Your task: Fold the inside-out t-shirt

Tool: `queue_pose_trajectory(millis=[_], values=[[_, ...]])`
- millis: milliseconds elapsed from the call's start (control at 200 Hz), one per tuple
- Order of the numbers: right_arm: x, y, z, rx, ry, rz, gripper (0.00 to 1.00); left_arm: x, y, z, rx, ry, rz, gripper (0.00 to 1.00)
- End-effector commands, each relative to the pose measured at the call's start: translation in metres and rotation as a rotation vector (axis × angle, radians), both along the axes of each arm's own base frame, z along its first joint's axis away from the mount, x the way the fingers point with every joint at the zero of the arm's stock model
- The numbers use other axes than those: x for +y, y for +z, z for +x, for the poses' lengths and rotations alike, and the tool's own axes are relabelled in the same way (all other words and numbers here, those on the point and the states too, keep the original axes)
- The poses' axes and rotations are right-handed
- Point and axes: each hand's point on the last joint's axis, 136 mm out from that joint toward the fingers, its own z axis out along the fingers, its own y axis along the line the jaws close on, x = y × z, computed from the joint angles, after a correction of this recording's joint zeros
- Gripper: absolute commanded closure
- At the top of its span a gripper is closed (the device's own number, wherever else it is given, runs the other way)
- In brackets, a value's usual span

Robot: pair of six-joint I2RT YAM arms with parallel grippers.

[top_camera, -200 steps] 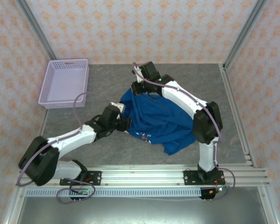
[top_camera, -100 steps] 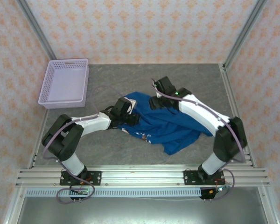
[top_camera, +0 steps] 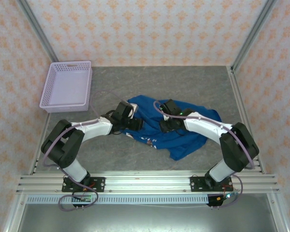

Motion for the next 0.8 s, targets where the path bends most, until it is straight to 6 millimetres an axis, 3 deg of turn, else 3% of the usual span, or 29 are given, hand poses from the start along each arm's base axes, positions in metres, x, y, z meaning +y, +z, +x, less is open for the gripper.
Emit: queue_pose_trajectory(millis=[0,65,130,220,300,485,625,711,796], values=[[-0.01,0.014,0.015,-0.064,-0.062,0.01,0.89,-0.004,-0.013,-0.005,0.079,-0.023,0.012,0.38],[-0.016,0.022,0.019,-0.083,-0.093,0.028,0.98,-0.008,-0.018,-0.006,0.108,-0.038,0.002,0.43],[-0.022,0.032,0.023,-0.096,-0.121,0.055,0.99,-0.013,-0.019,-0.006,0.126,-0.049,-0.015,0.52],[-0.03,0.045,0.026,-0.106,-0.155,0.099,1.0,-0.018,-0.01,-0.004,0.118,-0.052,-0.042,0.78],[-0.036,0.056,0.025,-0.107,-0.165,0.12,1.0,-0.019,0.009,-0.002,0.086,-0.046,-0.067,0.89],[-0.056,0.081,0.023,-0.148,-0.164,0.087,1.0,-0.026,0.074,-0.011,0.003,-0.045,-0.217,0.98],[-0.051,0.083,0.021,-0.158,-0.114,0.097,1.0,-0.022,0.113,-0.018,-0.056,-0.021,-0.3,1.0],[-0.041,0.073,0.016,-0.133,-0.074,0.141,1.0,-0.015,0.121,-0.019,-0.064,0.015,-0.301,1.0],[-0.024,0.07,0.011,-0.116,-0.031,0.234,1.0,0.005,0.107,-0.017,-0.051,0.095,-0.2,1.0]])
